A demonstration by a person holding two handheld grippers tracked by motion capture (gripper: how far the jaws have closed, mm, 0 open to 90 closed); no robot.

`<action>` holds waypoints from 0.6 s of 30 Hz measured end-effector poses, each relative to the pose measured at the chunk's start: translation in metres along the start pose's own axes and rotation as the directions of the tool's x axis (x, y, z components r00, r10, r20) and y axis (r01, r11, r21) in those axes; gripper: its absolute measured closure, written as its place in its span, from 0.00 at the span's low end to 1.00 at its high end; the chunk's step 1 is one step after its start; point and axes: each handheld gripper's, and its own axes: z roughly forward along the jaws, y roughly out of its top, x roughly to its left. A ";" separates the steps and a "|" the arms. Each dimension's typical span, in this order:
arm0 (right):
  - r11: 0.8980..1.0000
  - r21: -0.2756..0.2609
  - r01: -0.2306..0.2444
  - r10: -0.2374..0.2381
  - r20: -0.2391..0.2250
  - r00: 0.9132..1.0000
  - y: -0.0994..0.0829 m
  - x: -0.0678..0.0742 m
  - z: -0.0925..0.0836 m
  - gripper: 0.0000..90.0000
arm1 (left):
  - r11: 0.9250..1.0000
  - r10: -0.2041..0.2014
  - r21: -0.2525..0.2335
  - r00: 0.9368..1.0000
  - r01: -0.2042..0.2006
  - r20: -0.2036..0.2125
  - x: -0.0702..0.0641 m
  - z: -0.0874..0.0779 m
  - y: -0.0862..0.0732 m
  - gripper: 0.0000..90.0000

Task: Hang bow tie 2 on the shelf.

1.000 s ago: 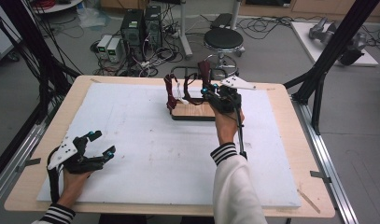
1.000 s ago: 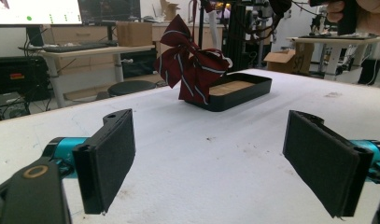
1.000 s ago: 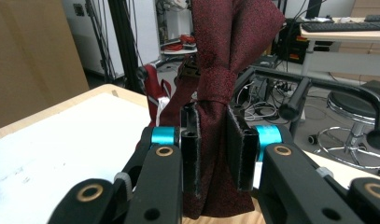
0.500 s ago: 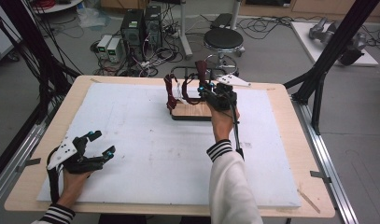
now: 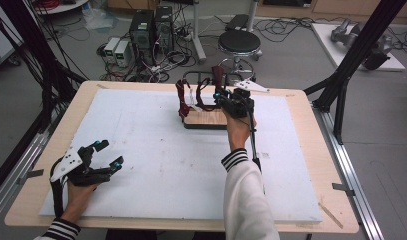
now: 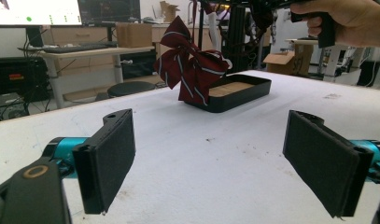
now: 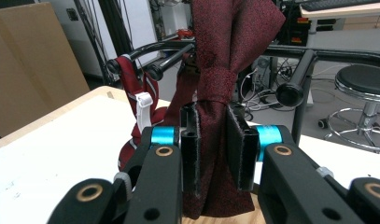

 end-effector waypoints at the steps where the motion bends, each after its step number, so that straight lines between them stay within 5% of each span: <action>1: 1.000 0.000 0.000 0.000 0.000 1.000 0.000 0.000 0.000 0.86 | 1.000 0.000 0.000 1.000 0.000 0.000 0.000 0.000 0.000 0.19; 18: 0.999 0.019 -0.034 0.033 0.029 0.999 -0.007 -0.010 0.009 0.86 | 1.000 -0.002 -0.002 1.000 0.002 0.002 0.000 0.000 0.000 0.19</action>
